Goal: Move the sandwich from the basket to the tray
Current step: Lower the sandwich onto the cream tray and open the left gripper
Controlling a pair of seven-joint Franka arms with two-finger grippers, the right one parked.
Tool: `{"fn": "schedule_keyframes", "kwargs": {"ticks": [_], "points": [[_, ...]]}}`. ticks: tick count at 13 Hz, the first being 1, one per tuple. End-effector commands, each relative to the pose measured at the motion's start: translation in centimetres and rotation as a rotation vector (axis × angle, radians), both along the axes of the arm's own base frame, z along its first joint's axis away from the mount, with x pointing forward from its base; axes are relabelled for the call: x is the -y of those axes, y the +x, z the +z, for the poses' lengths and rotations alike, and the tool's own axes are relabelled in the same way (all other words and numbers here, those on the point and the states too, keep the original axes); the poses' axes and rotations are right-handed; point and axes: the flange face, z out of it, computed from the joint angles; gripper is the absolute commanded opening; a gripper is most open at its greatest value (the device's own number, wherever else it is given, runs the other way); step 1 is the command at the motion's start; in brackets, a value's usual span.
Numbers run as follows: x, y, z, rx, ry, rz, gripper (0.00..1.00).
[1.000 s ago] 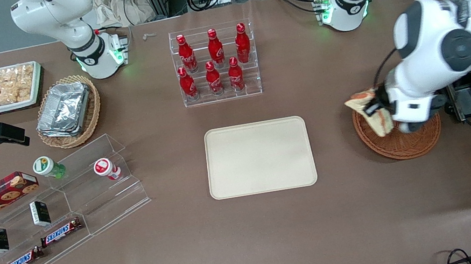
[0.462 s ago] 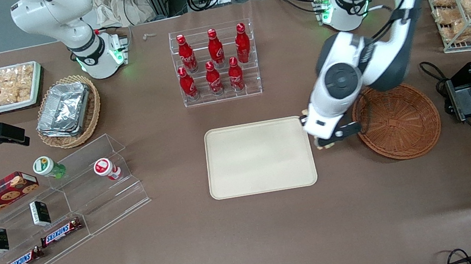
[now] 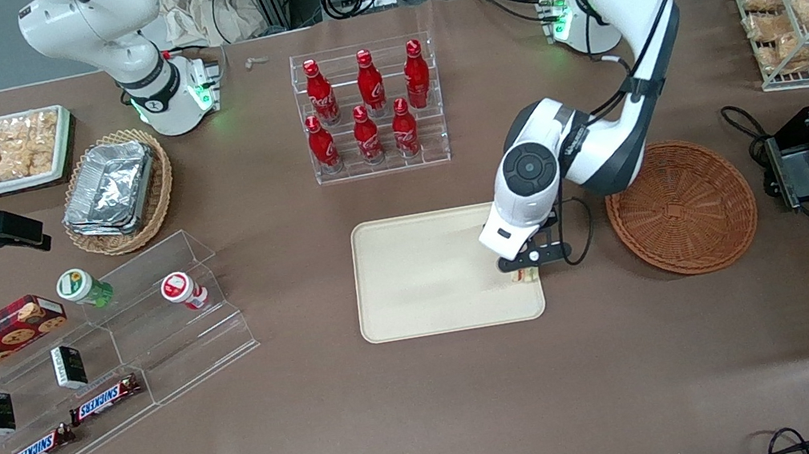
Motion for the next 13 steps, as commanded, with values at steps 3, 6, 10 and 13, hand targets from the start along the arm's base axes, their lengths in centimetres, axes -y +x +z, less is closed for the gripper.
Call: {"fn": "schedule_keyframes", "kwargs": {"ticks": [3,6,10,13], "points": [[0.9,0.5,-2.7,0.025,0.018,-0.064,0.0],[0.4,0.9,-3.6,0.019,0.012,-0.076,0.0],[0.5,0.9,-4.2,0.015,0.01,-0.082,0.57],[0.6,1.0,-4.1,0.019,0.008,-0.085,0.99]]}}
